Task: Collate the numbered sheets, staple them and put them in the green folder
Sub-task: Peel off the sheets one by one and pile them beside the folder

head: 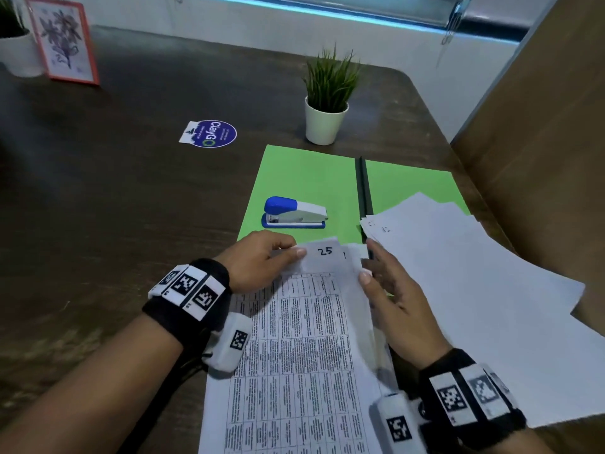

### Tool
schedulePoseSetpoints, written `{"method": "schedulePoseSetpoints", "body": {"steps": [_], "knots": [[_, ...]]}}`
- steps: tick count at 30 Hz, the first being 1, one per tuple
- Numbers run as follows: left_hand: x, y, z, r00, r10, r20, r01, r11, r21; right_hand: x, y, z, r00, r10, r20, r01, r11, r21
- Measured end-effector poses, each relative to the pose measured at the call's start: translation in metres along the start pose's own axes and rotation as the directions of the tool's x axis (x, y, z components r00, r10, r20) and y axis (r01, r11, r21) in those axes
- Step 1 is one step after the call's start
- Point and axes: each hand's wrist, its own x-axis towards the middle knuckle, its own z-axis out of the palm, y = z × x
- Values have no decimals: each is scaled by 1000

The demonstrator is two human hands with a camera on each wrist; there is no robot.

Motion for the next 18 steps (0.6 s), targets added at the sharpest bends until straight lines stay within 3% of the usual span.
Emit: {"method": "schedulePoseSetpoints", "body": {"steps": [5,18], "knots": [[1,1,3,1000,-5,11,5,999,-41,-3,-2,-6,988,-118,104,131,982,-134],[1,1,6,1000,-13,-11,12,998,-65,-3,0,-2,980,-194,45,199,956,-215]]}}
